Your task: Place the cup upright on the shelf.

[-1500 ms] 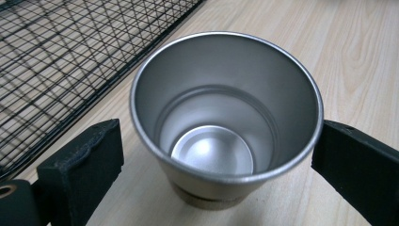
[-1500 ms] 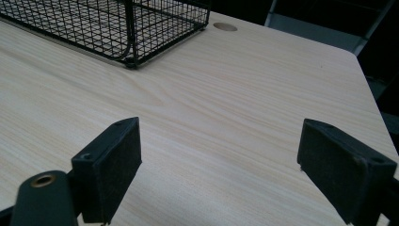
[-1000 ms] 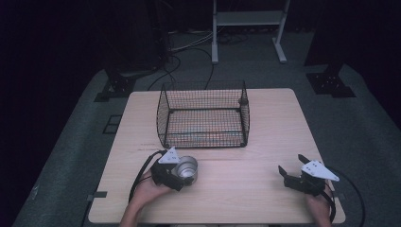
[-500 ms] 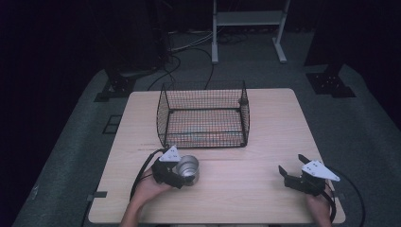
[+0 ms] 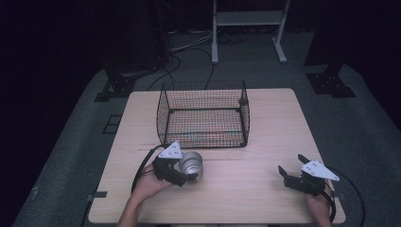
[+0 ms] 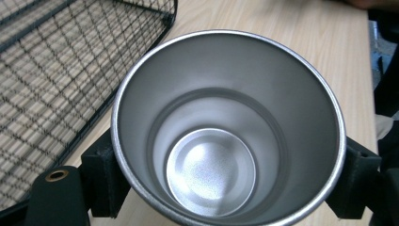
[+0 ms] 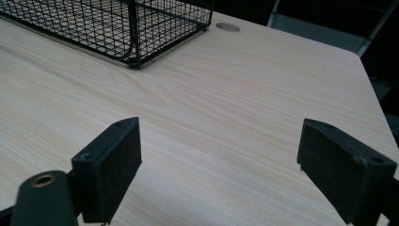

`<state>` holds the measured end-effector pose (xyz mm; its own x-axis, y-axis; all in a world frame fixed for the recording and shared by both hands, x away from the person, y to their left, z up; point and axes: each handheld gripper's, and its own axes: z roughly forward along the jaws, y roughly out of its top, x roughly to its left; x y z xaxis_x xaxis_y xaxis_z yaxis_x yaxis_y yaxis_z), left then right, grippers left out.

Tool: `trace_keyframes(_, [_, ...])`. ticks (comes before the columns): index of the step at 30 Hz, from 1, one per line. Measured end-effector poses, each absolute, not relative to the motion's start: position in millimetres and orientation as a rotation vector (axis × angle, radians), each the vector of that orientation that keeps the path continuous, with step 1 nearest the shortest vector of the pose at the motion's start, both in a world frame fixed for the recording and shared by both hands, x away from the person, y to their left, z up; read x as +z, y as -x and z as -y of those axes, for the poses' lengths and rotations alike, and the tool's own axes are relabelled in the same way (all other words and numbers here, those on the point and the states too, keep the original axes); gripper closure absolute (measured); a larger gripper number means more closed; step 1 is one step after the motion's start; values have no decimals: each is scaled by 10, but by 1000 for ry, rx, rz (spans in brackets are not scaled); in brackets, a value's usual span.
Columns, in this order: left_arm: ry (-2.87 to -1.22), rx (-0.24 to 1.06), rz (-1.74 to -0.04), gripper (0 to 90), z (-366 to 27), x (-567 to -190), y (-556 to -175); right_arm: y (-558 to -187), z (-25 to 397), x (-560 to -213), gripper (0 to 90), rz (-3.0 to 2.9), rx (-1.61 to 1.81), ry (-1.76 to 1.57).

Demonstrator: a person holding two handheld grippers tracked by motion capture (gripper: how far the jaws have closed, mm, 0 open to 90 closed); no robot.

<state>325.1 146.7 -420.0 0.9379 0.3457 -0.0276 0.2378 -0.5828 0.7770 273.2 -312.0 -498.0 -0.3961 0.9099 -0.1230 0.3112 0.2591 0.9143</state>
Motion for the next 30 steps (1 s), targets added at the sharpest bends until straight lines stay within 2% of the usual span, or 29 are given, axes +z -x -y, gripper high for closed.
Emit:
trace_keyframes(8, [-2224,150,-369,177,-1404,-3992,-3320,-2734,3116,-4981,135,-1861,1123,-1107])
trace_keyframes(30, [-2249,97,-311,178,-1309,-3724,-3514,-2740,3122,-4981,135,-1862,1128,-1103])
